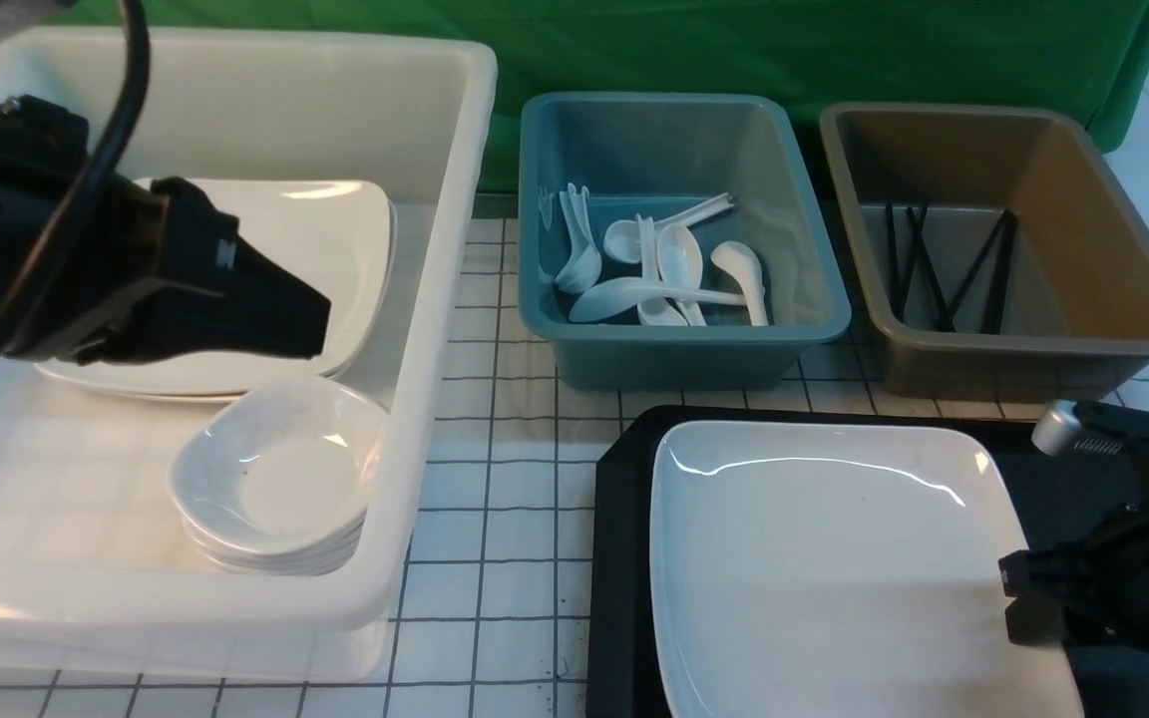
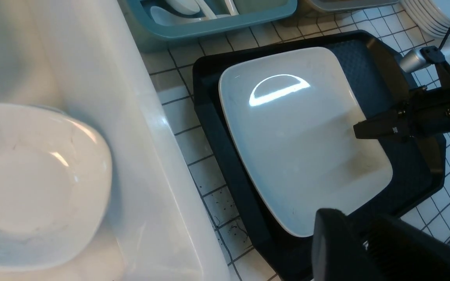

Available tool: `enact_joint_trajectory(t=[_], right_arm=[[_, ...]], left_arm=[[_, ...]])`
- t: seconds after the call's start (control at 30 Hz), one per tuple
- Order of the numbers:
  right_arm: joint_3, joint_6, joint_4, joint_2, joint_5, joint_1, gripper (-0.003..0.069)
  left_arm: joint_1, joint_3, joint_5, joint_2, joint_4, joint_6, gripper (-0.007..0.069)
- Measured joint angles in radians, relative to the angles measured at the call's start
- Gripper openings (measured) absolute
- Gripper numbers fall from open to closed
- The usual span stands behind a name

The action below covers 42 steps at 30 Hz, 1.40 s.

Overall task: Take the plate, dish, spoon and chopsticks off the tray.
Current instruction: Use the left arm to grab a plate from the dinner plate

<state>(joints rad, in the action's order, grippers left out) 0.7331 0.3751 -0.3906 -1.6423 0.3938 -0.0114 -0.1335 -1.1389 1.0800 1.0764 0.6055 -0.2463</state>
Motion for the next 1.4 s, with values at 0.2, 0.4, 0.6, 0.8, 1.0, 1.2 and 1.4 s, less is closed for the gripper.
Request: enact_joint_trajectory(t=[0.2, 0.4, 0.6, 0.8, 1.0, 1.2, 1.4], right_arm=[[0.0, -0.06, 0.107, 0.032, 0.023, -0.001, 0.0154], [-0.005, -0.345, 0.476, 0.11, 0.057, -0.034, 0.0121], [-0.005, -0.437, 0.555, 0.14, 0.078, -0.063, 0.011], [0.001, -0.489, 0.564, 0.142, 0.147, -0.065, 0.0338], [0.11, -0.519, 0.568, 0.185, 0.32, -0.065, 0.0486], [0.212, -0.484, 0.57, 0.314, 0.484, -0.065, 0.0379], [0.216, -0.475, 0.571, 0.415, 0.521, -0.065, 0.0223]], left_arm=[[0.0, 0.0, 0.002, 0.0, -0.001, 0.022, 0.0141], [0.0, 0.035, 0.003, 0.0, -0.003, 0.036, 0.0144], [0.0, 0.207, -0.064, 0.0, 0.084, 0.044, 0.0148], [-0.001, 0.337, -0.09, 0.019, 0.258, -0.04, 0.0163], [-0.082, 0.347, -0.09, 0.048, 0.275, -0.048, 0.0178], [-0.342, 0.347, -0.258, 0.124, 0.277, 0.011, 0.0201], [-0.564, 0.323, -0.387, 0.312, 0.278, 0.062, 0.0255]])
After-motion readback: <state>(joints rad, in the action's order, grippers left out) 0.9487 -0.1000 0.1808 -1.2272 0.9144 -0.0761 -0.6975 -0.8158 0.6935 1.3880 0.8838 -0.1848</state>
